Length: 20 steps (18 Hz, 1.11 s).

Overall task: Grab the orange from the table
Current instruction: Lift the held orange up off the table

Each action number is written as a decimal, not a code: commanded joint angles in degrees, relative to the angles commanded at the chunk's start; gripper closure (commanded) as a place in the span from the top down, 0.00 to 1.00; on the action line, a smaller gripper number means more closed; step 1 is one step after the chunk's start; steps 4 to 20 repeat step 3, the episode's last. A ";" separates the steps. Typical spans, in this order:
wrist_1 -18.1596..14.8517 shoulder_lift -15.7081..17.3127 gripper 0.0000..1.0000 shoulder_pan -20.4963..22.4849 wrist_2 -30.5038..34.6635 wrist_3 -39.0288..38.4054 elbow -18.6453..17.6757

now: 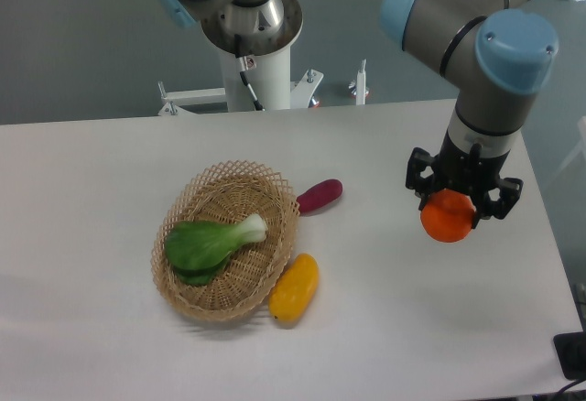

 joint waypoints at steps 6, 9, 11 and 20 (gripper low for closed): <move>0.00 0.00 0.62 0.09 -0.26 0.35 0.00; 0.00 0.00 0.62 0.09 -0.26 0.35 0.00; 0.00 0.00 0.62 0.09 -0.26 0.35 0.00; 0.00 0.00 0.62 0.09 -0.26 0.35 0.00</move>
